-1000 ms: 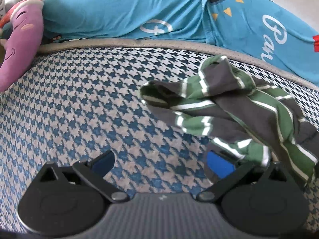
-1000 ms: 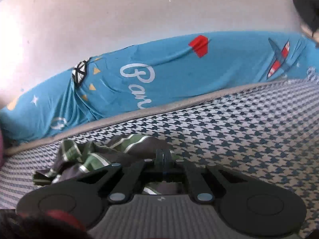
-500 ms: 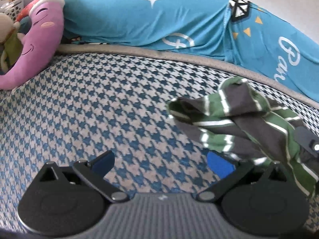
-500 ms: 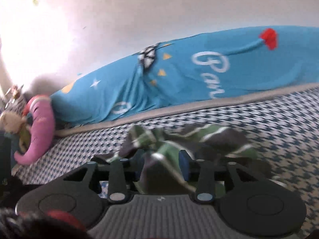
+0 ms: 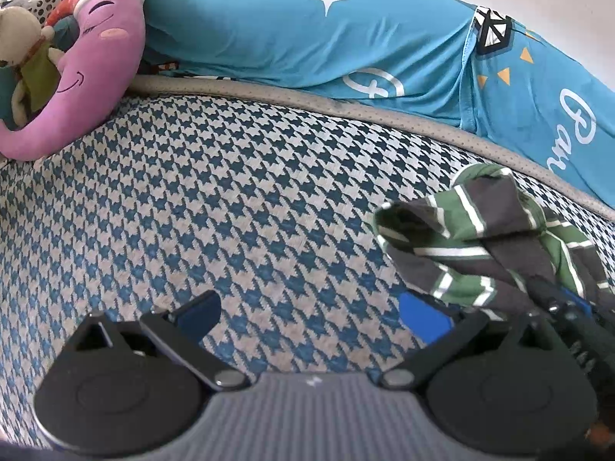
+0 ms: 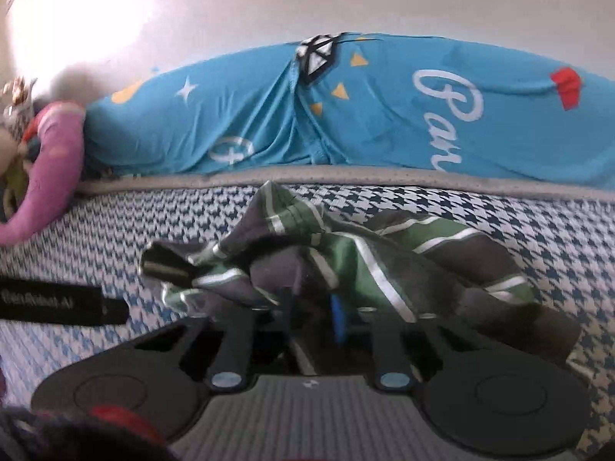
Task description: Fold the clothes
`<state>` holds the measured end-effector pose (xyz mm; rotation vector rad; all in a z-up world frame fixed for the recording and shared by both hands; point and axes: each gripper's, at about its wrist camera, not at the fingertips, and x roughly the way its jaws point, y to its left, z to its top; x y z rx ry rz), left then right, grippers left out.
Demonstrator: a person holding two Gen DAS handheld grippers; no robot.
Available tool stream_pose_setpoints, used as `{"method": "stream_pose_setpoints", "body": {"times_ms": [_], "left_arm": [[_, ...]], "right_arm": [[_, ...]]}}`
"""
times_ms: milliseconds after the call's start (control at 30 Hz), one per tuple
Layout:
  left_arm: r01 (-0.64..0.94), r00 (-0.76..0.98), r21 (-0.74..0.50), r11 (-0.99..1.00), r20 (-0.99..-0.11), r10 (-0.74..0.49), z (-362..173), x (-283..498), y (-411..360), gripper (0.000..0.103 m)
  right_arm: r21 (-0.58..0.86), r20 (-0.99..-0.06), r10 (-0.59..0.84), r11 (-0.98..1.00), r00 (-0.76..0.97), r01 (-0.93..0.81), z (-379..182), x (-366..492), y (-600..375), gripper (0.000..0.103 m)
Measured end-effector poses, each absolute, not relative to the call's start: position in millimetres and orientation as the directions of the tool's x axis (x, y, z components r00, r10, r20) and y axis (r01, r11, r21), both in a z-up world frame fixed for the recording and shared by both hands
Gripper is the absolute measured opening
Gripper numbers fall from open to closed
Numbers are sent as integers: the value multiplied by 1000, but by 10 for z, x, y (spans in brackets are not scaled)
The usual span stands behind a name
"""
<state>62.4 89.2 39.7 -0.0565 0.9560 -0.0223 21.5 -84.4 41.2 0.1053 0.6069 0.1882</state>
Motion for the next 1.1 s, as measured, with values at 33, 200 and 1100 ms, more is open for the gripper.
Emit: {"method": "stream_pose_setpoints", "body": {"times_ms": [33, 200, 1100], "left_arm": [[-4, 578, -57, 998, -815, -44, 394, 627, 890, 103], [3, 585, -54, 999, -810, -46, 399, 612, 861, 103], [202, 587, -38, 979, -795, -152, 291, 320, 305, 103]], "right_arm": [[155, -552, 200, 979, 809, -136, 431, 200, -864, 9], [164, -531, 167, 982, 831, -92, 530, 126, -965, 8], [251, -533, -28, 949, 846, 189, 714, -382, -2426, 21]]}}
